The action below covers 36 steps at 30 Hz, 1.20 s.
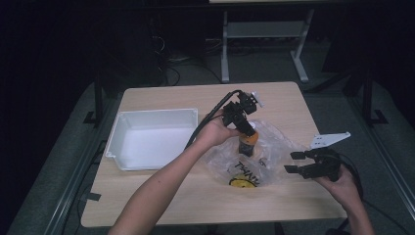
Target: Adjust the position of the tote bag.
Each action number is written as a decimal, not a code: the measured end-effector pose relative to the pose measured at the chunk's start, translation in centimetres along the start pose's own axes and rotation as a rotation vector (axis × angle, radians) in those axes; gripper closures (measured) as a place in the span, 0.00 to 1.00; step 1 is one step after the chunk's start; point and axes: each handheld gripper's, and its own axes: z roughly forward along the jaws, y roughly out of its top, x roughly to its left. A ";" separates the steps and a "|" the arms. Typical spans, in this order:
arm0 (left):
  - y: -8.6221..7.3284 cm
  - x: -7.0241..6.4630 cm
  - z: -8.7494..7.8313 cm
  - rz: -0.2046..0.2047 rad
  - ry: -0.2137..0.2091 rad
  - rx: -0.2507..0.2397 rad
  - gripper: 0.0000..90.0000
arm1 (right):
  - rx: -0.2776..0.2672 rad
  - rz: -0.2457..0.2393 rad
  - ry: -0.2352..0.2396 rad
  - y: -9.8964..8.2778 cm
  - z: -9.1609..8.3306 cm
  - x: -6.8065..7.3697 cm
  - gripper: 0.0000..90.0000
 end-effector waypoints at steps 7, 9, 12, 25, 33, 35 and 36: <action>0.2 -0.3 0.1 0.000 0.011 0.002 0.66 | -0.002 0.004 0.000 -0.1 -0.1 -0.1 0.42; 0.3 -0.5 0.1 0.002 0.014 -0.001 0.66 | -0.006 0.005 -0.003 -0.1 -0.2 -0.1 0.42; 0.4 -0.6 -0.1 -0.004 0.010 -0.017 0.66 | -0.004 0.007 -0.004 -0.1 -0.3 -0.1 0.41; 1.2 -1.2 -2.1 -0.002 0.013 -0.035 0.66 | -0.013 0.012 -0.012 -0.1 -0.4 -0.3 0.41; 1.9 -1.9 -3.9 0.013 0.014 -0.055 0.66 | -0.015 0.018 -0.013 -0.2 -0.4 -0.3 0.41; 2.0 -2.1 -4.4 0.015 0.018 -0.063 0.66 | -0.016 0.020 -0.012 -0.2 -0.4 -0.3 0.41; 2.1 -2.1 -4.5 0.015 0.020 -0.065 0.66 | -0.016 0.020 -0.012 -0.2 -0.4 -0.3 0.41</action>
